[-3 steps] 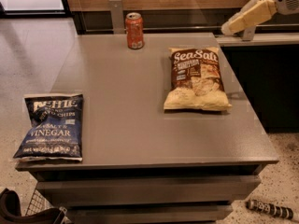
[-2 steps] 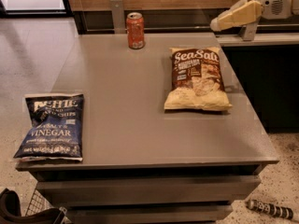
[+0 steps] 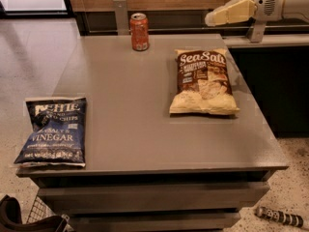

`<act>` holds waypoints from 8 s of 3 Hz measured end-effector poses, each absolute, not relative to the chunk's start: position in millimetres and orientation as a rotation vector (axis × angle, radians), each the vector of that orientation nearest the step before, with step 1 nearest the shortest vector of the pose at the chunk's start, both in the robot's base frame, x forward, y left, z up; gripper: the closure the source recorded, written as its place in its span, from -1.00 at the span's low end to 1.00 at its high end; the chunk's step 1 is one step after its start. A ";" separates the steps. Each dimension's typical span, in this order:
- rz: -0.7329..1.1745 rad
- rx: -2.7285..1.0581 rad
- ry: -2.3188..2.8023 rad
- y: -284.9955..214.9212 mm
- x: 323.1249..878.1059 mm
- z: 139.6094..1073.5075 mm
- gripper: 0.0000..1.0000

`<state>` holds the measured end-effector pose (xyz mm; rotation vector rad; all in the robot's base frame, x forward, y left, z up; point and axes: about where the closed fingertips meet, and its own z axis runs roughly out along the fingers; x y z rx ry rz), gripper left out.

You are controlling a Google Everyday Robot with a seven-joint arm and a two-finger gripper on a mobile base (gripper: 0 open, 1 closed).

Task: Move coke can near blue chip bag

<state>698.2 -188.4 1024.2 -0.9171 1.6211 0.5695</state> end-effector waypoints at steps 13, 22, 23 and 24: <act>0.729 -0.928 1.565 -4.7 864.1 917.9 -1.00; 0.760 -0.758 1.678 59.4 868.0 871.8 1.00; 0.760 -0.758 1.678 59.6 868.0 871.8 1.00; 0.768 -0.766 1.675 47.7 860.7 885.2 1.00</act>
Offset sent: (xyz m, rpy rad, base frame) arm 0.0262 0.0574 -0.0613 -0.0345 0.0909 0.0697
